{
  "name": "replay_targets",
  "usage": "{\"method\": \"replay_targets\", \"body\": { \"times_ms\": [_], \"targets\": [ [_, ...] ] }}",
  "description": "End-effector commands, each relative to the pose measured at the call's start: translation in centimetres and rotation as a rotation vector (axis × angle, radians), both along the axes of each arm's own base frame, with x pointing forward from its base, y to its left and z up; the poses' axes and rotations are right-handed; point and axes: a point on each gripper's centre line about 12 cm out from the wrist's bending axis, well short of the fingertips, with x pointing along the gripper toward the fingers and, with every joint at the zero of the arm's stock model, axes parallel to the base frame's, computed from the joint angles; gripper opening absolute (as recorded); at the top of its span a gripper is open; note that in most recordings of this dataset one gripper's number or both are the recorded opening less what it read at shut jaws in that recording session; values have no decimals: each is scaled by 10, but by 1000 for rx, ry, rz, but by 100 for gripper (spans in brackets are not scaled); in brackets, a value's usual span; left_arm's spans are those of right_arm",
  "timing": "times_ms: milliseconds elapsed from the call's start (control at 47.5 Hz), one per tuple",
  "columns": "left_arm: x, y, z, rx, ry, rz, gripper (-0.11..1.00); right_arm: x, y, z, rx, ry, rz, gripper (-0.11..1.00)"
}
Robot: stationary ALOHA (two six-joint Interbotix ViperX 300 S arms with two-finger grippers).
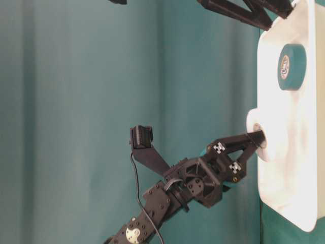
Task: Put the tape alternately from left to right into the white case.
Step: 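Lift the white roll with the left gripper and place it in the tray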
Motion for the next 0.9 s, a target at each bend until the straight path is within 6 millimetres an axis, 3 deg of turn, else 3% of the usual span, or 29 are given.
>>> {"method": "replay_targets", "body": {
  "times_ms": [0,358,758,884],
  "targets": [
    [5,12,12,30,-44,10,-2,6,1,8,2,-33,4,77],
    [12,32,7,148,-13,-71,-3,6,1,6,2,-26,4,77],
    [12,38,8,167,-14,-73,-2,5,1,5,4,-23,3,77],
    [11,37,7,164,-12,-74,14,5,1,5,4,-21,3,77]
  ]
}}
